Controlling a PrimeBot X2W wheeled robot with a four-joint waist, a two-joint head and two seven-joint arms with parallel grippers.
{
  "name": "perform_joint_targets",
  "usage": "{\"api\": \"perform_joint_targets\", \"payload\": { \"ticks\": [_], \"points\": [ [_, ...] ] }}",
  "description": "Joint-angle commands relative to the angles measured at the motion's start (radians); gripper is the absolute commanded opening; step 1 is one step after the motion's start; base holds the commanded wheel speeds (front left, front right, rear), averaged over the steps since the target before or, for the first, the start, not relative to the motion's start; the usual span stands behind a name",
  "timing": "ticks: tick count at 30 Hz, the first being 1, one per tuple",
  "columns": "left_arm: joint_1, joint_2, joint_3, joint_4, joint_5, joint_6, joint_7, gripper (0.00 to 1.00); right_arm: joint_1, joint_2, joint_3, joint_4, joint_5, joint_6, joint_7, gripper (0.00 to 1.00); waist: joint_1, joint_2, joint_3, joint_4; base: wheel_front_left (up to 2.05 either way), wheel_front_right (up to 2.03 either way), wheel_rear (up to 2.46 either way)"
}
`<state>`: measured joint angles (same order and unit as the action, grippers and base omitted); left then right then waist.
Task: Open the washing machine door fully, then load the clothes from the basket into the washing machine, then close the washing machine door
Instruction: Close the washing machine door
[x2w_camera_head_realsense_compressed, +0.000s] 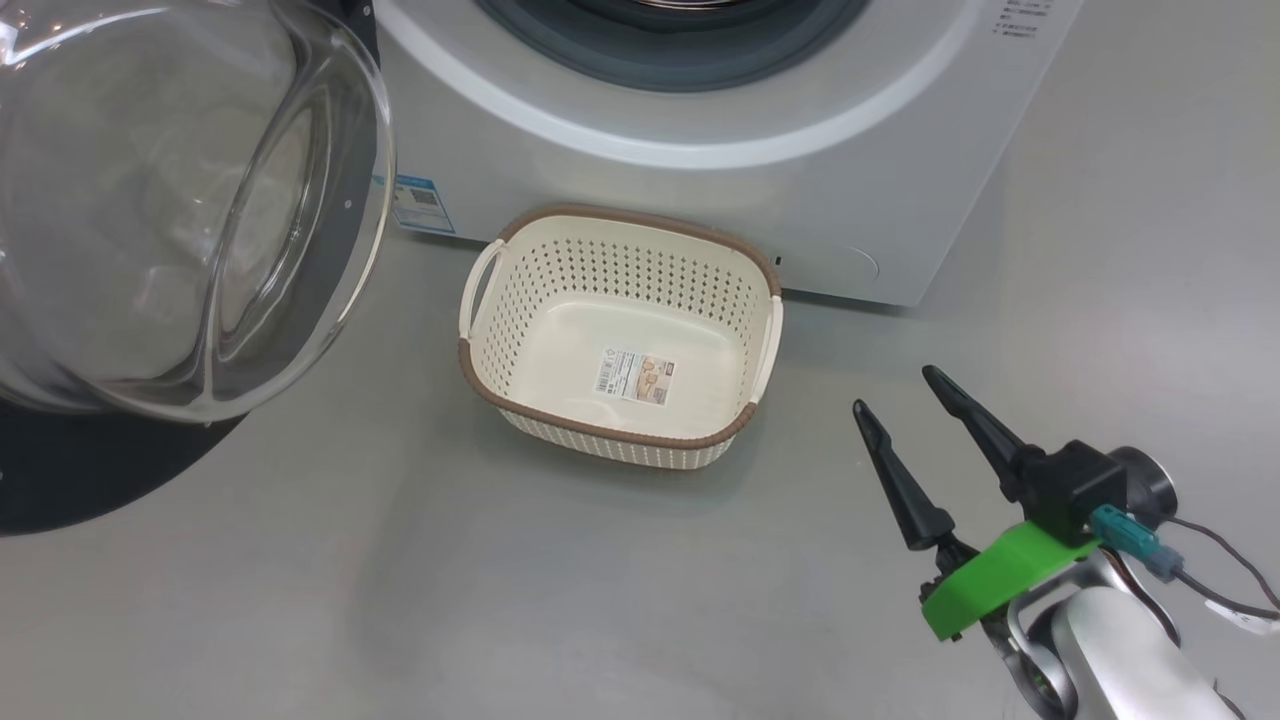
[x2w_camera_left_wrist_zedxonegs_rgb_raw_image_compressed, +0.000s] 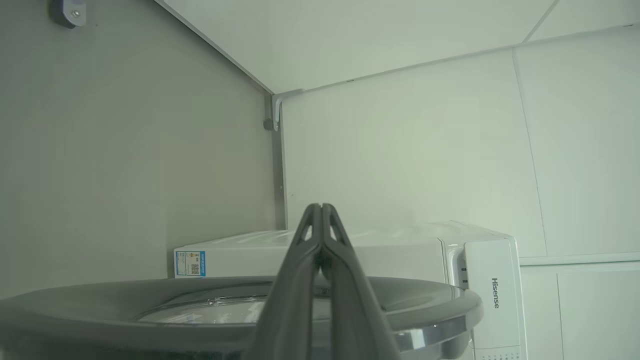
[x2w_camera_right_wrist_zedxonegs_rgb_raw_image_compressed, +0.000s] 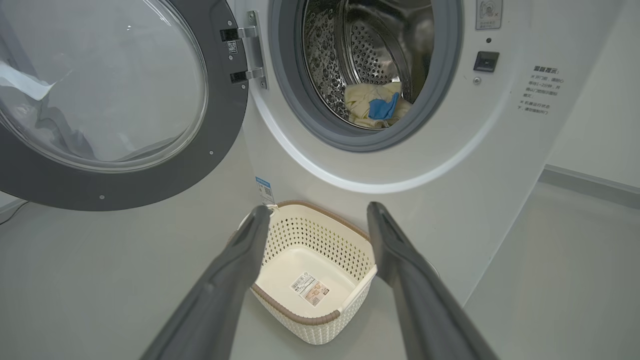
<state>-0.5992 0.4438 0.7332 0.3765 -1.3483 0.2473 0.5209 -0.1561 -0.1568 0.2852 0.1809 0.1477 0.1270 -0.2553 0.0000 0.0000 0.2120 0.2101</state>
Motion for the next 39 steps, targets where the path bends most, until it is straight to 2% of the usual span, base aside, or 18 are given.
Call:
{"api": "perform_joint_targets", "payload": {
  "ticks": [1,14,25,28,34,39],
  "points": [
    [0.014,0.069,0.005,-0.03,0.01,0.085,0.014,0.0,-0.033,-0.014,0.019,-0.026,-0.007,0.004,-0.006,1.0,0.0,0.0,-0.002,-0.001,0.0,0.0,0.0],
    [-0.02,0.075,-0.038,0.067,0.0,0.041,0.055,0.0,-0.032,-0.027,0.029,-0.023,-0.003,0.004,-0.006,1.0,0.0,0.0,-0.014,-0.012,0.0,0.0,0.0],
    [-0.051,0.102,-0.068,0.143,-0.04,-0.014,0.16,0.0,-0.025,-0.023,0.024,-0.022,-0.004,0.004,-0.006,1.0,0.0,0.0,-0.024,-0.014,0.0,0.0,0.0],
    [-0.061,0.091,-0.084,0.141,-0.062,-0.028,0.21,0.0,-0.023,-0.018,0.02,-0.023,-0.004,0.004,-0.006,1.0,0.0,0.0,-0.028,-0.006,0.0,0.0,0.0],
    [-0.078,0.06,-0.128,0.126,-0.065,-0.05,0.243,0.0,-0.026,-0.01,0.018,-0.021,-0.003,0.004,-0.006,1.0,0.0,0.0,-0.034,0.007,0.0,0.0,0.0],
    [-0.076,0.026,-0.18,0.082,-0.046,-0.045,0.258,0.0,-0.027,0.003,0.019,-0.019,-0.003,0.004,-0.006,1.0,0.0,0.0,-0.043,0.008,0.0,0.0,0.0]
  ]
}}
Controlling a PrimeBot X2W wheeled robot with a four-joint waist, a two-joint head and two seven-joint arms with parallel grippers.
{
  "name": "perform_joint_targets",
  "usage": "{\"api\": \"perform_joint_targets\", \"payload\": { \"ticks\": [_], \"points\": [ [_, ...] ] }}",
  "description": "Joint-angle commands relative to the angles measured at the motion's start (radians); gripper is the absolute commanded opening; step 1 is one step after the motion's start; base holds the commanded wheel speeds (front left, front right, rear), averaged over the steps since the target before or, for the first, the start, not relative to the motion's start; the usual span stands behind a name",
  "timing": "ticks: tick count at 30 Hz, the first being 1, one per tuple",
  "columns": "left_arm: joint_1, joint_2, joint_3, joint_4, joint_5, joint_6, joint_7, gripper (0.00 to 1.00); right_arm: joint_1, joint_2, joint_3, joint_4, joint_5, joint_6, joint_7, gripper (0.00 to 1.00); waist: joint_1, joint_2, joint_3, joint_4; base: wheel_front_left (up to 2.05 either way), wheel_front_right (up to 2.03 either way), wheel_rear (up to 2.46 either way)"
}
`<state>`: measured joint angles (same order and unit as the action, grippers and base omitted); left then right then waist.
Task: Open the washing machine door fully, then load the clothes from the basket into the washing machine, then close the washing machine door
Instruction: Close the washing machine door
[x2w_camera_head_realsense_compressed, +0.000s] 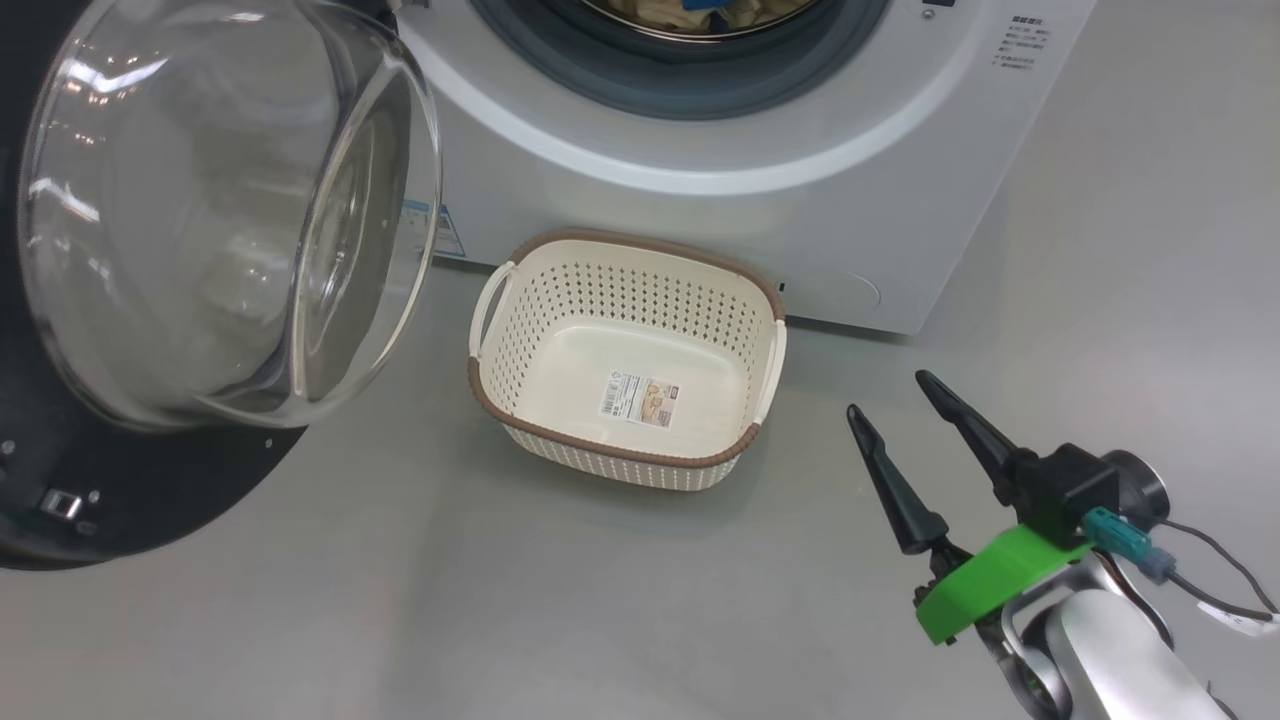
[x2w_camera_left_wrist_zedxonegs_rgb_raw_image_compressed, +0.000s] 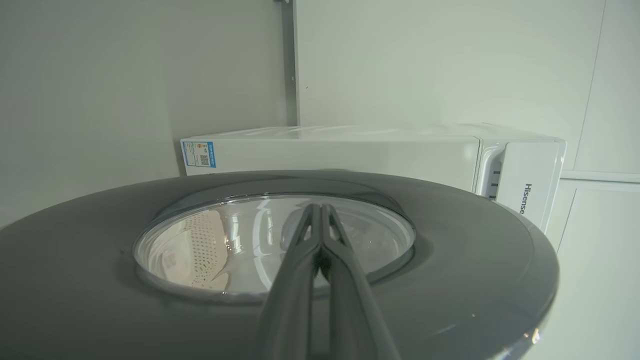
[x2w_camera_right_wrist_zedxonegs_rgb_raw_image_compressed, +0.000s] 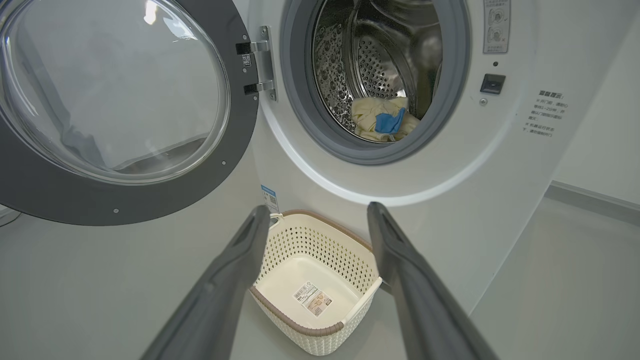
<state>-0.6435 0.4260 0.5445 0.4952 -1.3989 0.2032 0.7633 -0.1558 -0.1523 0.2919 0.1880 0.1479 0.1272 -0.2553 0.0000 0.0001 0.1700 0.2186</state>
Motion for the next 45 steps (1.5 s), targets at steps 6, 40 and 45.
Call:
{"api": "perform_joint_targets", "payload": {
  "ticks": [6,40,45],
  "points": [
    [-0.03,0.018,-0.044,-0.121,0.024,0.03,0.042,0.0,-0.023,0.016,0.007,-0.027,-0.002,0.003,-0.006,1.0,0.0,-0.0001,-0.012,-0.006,0.0,0.0,0.0],
    [-0.05,-0.261,-0.253,-0.406,0.132,0.079,-0.113,0.0,-0.005,0.071,-0.016,-0.032,0.003,0.003,-0.006,1.0,0.0,-0.0001,-0.058,-0.194,0.0,0.0,0.0],
    [-0.066,-0.29,-0.271,-0.363,0.144,0.049,-0.151,0.0,-0.004,0.074,-0.016,-0.034,0.004,0.003,-0.006,1.0,0.0,-0.0001,-0.064,-0.225,0.0,0.0,0.0]
  ]
}}
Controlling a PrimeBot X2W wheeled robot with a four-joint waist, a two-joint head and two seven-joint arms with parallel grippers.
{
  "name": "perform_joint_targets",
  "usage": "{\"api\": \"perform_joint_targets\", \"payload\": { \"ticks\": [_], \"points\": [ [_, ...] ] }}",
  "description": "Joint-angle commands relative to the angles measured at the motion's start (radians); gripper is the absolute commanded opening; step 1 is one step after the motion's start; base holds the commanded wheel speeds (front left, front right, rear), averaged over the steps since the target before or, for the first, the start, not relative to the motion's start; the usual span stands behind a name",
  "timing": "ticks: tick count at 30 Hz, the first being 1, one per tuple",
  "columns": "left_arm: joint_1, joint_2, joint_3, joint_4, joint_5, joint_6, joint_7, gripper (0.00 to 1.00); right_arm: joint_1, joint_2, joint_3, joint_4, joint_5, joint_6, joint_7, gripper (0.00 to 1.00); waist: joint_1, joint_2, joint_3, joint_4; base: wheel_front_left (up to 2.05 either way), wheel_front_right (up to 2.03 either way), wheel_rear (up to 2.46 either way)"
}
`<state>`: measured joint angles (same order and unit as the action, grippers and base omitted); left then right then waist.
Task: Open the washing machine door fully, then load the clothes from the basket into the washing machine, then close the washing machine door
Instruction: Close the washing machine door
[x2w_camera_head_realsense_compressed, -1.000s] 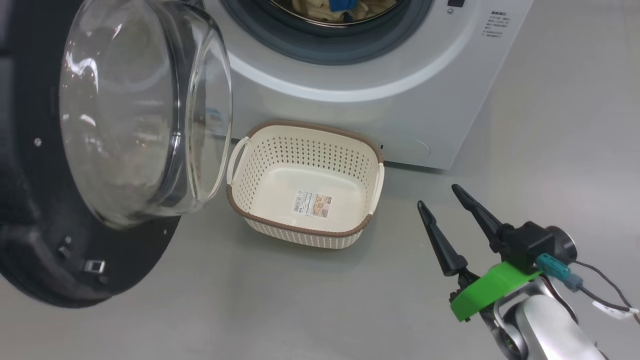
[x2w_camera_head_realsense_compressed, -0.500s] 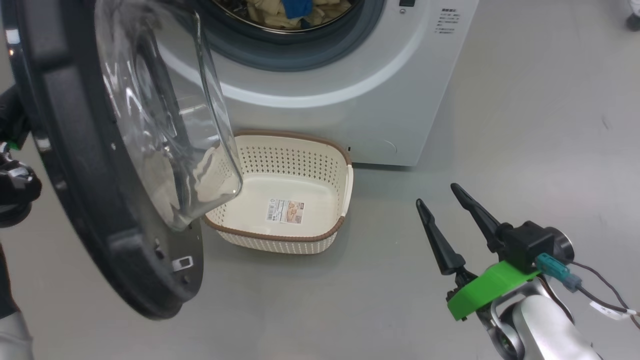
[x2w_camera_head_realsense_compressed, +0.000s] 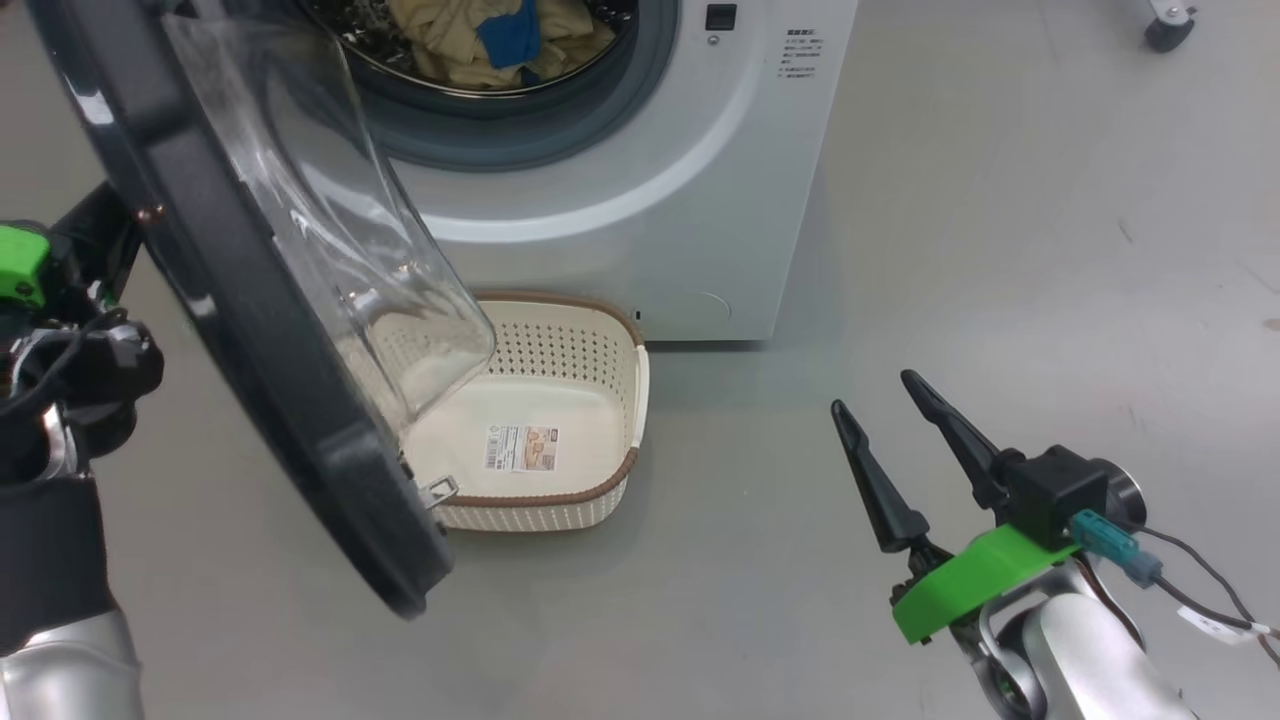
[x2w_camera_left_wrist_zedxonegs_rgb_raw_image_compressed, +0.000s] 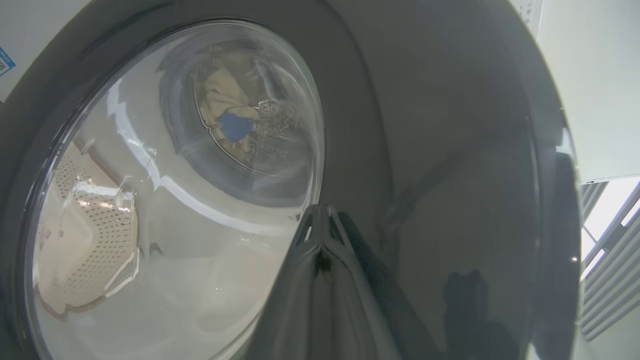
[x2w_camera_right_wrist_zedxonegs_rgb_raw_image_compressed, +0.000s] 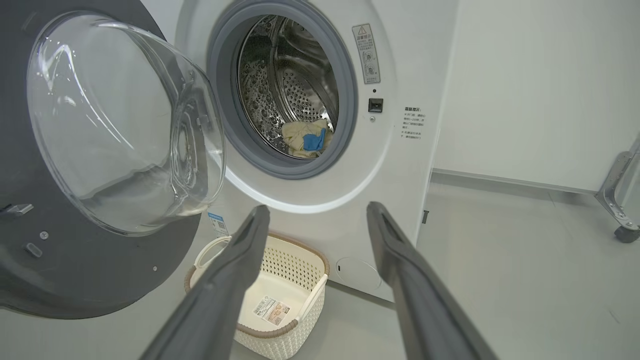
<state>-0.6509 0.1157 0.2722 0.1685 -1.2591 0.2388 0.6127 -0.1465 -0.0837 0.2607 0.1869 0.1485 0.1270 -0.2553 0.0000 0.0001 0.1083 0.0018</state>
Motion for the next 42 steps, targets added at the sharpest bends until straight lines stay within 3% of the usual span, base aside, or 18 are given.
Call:
{"api": "perform_joint_targets", "payload": {
  "ticks": [1,27,42],
  "points": [
    [-0.063,0.014,-0.001,-0.027,0.004,0.007,-0.007,0.0,-0.012,0.006,0.016,-0.032,0.004,0.004,-0.006,1.0,0.0,-0.0001,-0.003,-0.014,0.0,0.0,0.0],
    [-0.141,-0.037,-0.036,0.168,0.013,-0.124,-0.138,0.0,-0.002,0.006,0.013,-0.032,0.003,0.004,-0.006,1.0,0.0,-0.0001,-0.008,-0.114,0.0,0.0,0.0],
    [-0.164,-0.027,-0.031,0.231,0.012,-0.151,-0.153,0.0,0.003,0.007,0.008,-0.034,0.004,0.004,-0.006,1.0,0.0,-0.0001,-0.015,-0.16,0.0,0.0,0.0]
  ]
}}
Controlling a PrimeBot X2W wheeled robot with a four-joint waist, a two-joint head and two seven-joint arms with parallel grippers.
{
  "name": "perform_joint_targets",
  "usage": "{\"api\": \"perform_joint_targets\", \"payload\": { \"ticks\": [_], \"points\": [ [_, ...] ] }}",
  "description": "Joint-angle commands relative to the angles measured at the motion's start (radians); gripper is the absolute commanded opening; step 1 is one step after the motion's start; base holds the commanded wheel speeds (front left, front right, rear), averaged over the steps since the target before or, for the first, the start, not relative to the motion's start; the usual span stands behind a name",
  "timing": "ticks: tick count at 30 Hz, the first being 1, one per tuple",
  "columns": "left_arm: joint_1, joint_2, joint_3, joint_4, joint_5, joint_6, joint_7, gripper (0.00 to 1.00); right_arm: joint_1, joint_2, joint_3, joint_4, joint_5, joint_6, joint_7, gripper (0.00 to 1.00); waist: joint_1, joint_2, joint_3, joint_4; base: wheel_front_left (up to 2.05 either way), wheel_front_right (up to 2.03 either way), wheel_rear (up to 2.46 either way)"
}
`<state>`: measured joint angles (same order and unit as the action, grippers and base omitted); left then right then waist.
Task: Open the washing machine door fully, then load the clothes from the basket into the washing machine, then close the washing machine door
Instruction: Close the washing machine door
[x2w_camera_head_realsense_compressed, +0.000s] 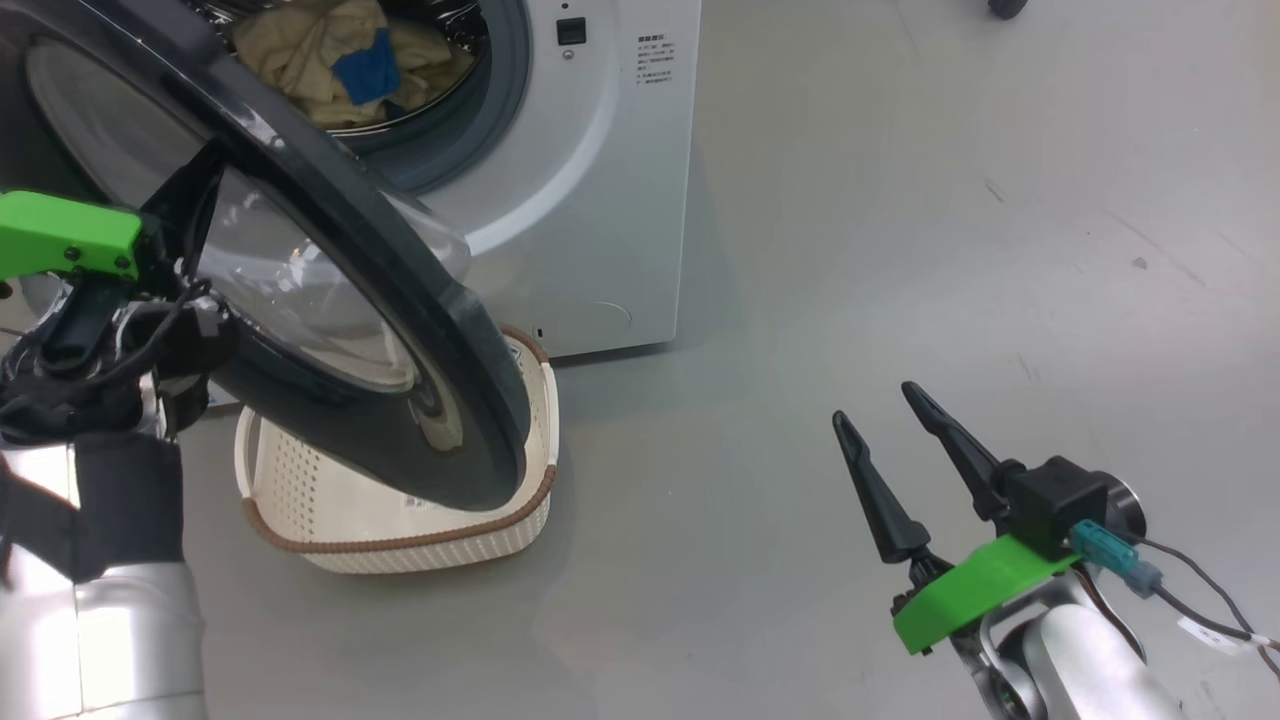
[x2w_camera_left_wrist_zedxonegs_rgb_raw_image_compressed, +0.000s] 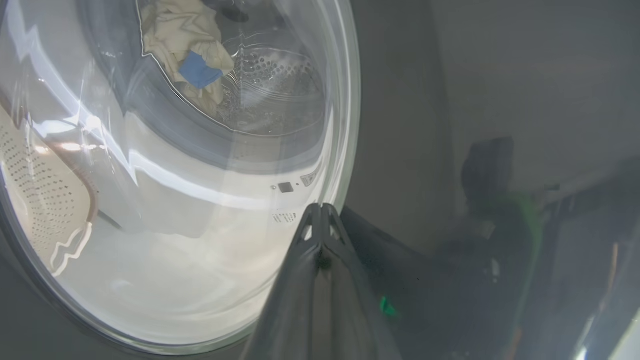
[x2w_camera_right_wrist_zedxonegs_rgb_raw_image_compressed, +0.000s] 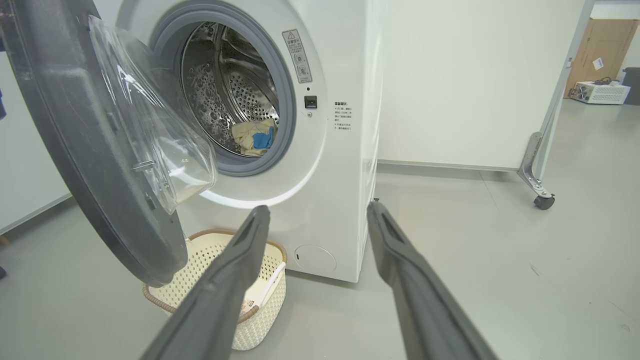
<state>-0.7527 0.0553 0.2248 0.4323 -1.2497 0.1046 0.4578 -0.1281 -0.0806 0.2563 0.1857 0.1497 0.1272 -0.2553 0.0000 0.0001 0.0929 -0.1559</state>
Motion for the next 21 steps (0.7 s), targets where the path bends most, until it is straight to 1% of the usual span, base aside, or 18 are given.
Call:
{"api": "perform_joint_targets", "payload": {
  "ticks": [1,5,6,7,8,9,10,11,13,14,16,17,19,21],
  "points": [
    [-0.063,0.033,0.016,-0.03,0.002,-0.018,0.0,0.0,-0.015,0.004,0.013,-0.033,0.002,0.003,-0.006,1.0,0.0,-0.0001,0.001,-0.004,0.0,0.0,0.0],
    [-0.054,0.045,0.001,-0.023,0.028,-0.022,-0.007,0.0,-0.013,0.004,0.009,-0.033,0.0,0.003,-0.006,1.0,0.0,-0.0001,0.0,-0.007,0.0,0.0,0.0],
    [-0.048,0.056,-0.011,-0.025,0.05,-0.028,-0.013,0.17,-0.012,0.004,0.009,-0.034,0.0,0.003,-0.006,1.0,0.0,-0.0001,0.0,-0.007,0.0,0.0,0.0],
    [-0.04,0.066,-0.022,-0.025,0.07,-0.031,-0.019,0.37,-0.011,0.005,0.008,-0.034,0.0,0.003,-0.006,1.0,0.0,-0.0001,-0.001,-0.006,0.0,0.0,0.0],
    [-0.03,0.081,-0.041,-0.031,0.102,-0.038,-0.028,0.47,-0.01,0.005,0.007,-0.034,-0.001,0.003,-0.006,1.0,0.0,-0.0001,-0.002,-0.006,0.0,0.0,0.0],
    [-0.017,0.097,-0.058,-0.037,0.137,-0.044,-0.043,0.64,-0.009,0.005,0.006,-0.035,-0.001,0.003,-0.006,1.0,0.0,-0.0001,-0.002,-0.005,0.0,0.0,0.0],
    [-0.006,0.11,-0.074,-0.043,0.167,-0.049,-0.053,0.87,-0.008,0.005,0.004,-0.035,-0.002,0.003,-0.006,1.0,0.0,-0.0001,-0.003,-0.004,0.0,0.0,0.0],
    [0.007,0.123,-0.093,-0.053,0.194,-0.06,-0.057,1.0,-0.007,0.006,0.002,-0.036,-0.002,0.003,-0.006,1.0,0.0,-0.0001,-0.003,-0.002,0.0,0.0,0.0],
    [0.04,0.157,-0.138,-0.079,0.265,-0.077,-0.073,1.0,-0.003,0.007,-0.002,-0.038,-0.002,0.003,-0.006,1.0,0.0,-0.0001,-0.005,0.002,0.0,0.0,0.0],
    [0.04,0.157,-0.138,-0.079,0.265,-0.077,-0.073,1.0,-0.003,0.007,-0.002,-0.038,-0.002,0.003,-0.006,1.0,0.0,-0.0001,-0.005,0.002,0.0,0.0,0.0],
    [0.091,0.18,-0.164,-0.118,0.339,-0.072,-0.122,1.0,0.004,0.008,-0.01,-0.04,-0.003,0.003,-0.006,1.0,0.0,-0.0001,-0.006,0.01,0.0,0.0,0.0],
    [0.091,0.18,-0.164,-0.118,0.339,-0.072,-0.122,1.0,0.004,0.008,-0.01,-0.04,-0.003,0.003,-0.006,1.0,0.0,-0.0001,-0.006,0.01,0.0,0.0,0.0],
    [0.129,0.195,-0.18,-0.141,0.391,-0.067,-0.161,1.0,0.007,0.008,-0.013,-0.041,-0.004,0.003,-0.006,1.0,0.0,-0.0001,-0.008,0.015,0.0,0.0,0.0],
    [0.17,0.203,-0.188,-0.159,0.424,-0.051,-0.184,1.0,0.012,0.008,-0.015,-0.041,-0.004,0.003,-0.006,1.0,0.0,-0.0001,-0.01,0.019,0.0,0.0,0.0]
  ]
}}
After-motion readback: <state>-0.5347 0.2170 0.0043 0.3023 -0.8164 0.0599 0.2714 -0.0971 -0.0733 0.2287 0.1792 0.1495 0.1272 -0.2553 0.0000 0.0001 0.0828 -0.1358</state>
